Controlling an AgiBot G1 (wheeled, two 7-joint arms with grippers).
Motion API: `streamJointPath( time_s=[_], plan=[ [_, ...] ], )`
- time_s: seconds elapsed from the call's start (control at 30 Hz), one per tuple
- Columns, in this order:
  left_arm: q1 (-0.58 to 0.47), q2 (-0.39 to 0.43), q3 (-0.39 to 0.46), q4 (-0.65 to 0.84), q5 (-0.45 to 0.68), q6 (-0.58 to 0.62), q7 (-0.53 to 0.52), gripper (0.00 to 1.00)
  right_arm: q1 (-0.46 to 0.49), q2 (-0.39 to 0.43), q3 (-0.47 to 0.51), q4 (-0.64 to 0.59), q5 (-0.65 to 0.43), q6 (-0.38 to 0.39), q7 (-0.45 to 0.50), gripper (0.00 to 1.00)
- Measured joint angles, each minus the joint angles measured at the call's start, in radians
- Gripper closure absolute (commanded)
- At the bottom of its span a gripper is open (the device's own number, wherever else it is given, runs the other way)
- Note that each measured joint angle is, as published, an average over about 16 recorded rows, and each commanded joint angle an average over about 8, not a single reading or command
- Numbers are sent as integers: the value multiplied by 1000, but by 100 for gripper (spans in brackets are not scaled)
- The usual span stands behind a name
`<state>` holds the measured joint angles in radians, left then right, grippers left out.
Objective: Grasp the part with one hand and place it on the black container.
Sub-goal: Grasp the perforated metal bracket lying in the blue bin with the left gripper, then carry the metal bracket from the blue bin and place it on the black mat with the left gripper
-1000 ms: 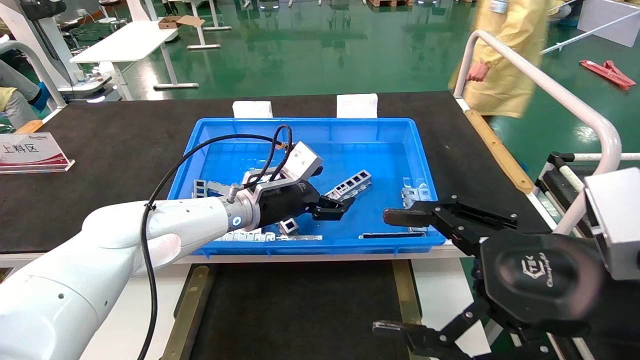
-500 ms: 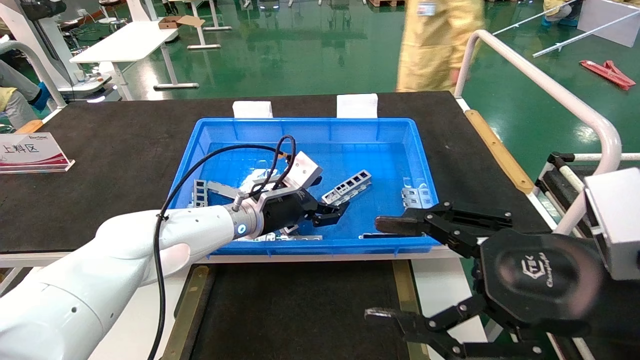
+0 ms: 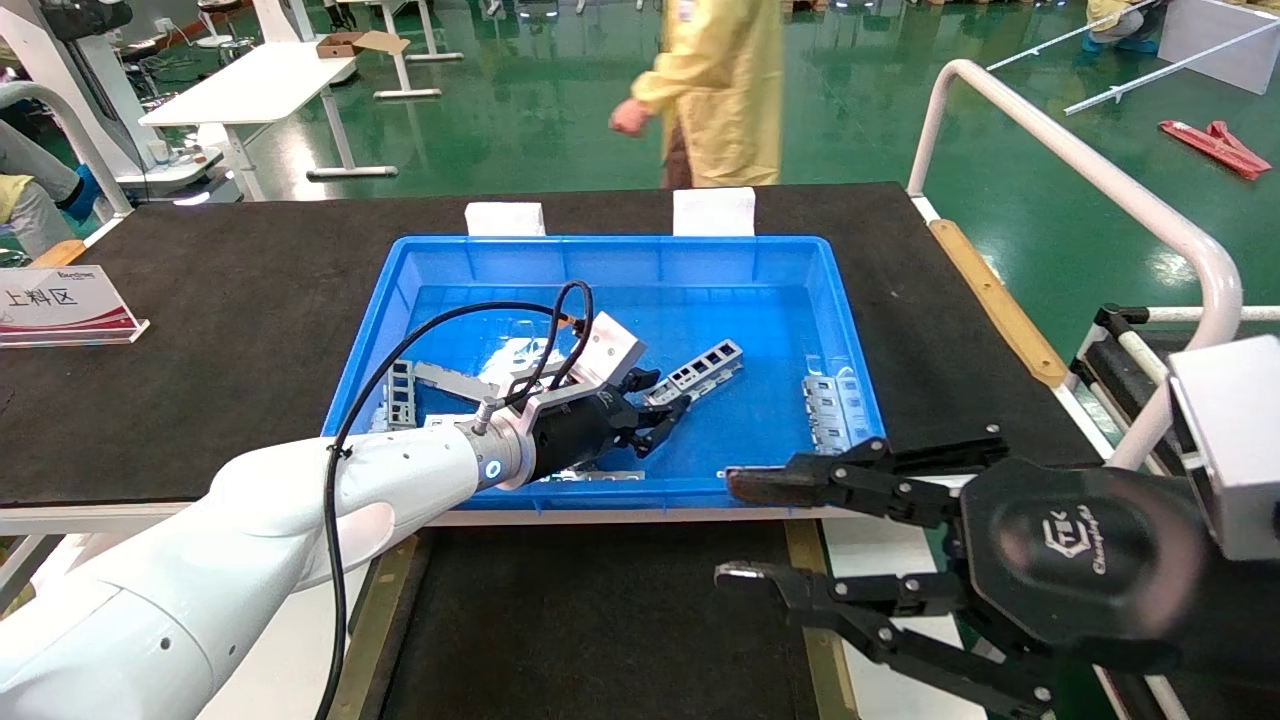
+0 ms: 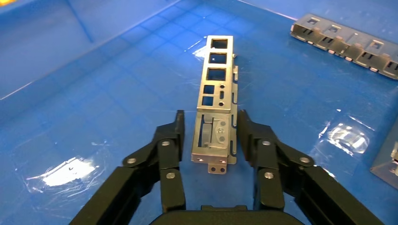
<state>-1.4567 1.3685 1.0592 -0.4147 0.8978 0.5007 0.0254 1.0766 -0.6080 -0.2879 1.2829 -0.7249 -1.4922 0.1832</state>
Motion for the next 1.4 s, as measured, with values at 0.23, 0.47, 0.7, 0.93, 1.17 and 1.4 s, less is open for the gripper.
streamJointPath(
  time_s=[0.23, 0.47, 0.7, 0.93, 1.17, 1.4],
  plan=[
    [2, -1, 35, -3, -50, -21, 2, 100, 0, 0, 0, 0, 0, 0, 0, 100],
    [-2, -1, 58, -5, -105, -29, 10, 100, 0, 0, -1, 0, 1, 0, 0, 100],
    [-18, -3, 65, 3, -163, -16, 34, 100, 0, 1, -1, 0, 1, 1, -1, 100],
    [-49, -11, 56, 28, -218, 42, 84, 100, 0, 1, -2, 0, 1, 1, -1, 100],
    [-77, -40, 31, 52, -269, 183, 161, 100, 0, 1, -2, 0, 2, 1, -1, 100],
    [-91, -103, -1, 49, -313, 359, 235, 100, 1, 1, -3, 0, 2, 1, -1, 100]
  ],
)
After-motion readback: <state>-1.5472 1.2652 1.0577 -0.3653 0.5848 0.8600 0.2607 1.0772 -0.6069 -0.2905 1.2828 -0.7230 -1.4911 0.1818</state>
